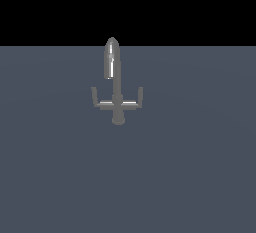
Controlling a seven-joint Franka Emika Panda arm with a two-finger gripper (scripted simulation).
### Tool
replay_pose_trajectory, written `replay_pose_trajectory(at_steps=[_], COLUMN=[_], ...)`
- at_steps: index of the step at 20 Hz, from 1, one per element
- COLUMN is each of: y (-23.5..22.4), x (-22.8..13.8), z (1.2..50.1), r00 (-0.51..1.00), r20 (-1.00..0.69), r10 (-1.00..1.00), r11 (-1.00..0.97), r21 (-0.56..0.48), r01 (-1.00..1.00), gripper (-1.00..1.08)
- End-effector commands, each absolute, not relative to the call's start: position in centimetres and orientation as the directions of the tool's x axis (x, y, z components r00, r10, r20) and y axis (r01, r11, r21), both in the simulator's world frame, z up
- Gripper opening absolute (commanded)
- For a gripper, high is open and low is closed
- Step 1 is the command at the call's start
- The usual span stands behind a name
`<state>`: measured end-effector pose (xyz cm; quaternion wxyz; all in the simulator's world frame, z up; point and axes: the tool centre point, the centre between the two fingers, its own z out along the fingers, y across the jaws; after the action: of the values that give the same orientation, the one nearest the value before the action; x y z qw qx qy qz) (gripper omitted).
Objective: Turn on the faucet by rotating a designated handle.
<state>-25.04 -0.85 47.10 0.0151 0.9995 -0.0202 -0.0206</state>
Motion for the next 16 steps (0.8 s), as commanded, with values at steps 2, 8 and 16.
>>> replay_pose_trajectory(at_steps=[2,8,16], y=[-0.84,-1.12,-1.21], x=[-25.02,-24.79,-24.65], z=[47.09,47.39,47.43], r00=[0.998,0.999,0.999], r20=[-0.041,-0.027,-0.027], r10=[-0.041,-0.045,-0.037], r11=[-0.999,-0.999,-0.999], r21=[0.031,0.023,0.026], r01=[-0.04,-0.044,-0.036], gripper=[-1.0,-1.0,-1.0])
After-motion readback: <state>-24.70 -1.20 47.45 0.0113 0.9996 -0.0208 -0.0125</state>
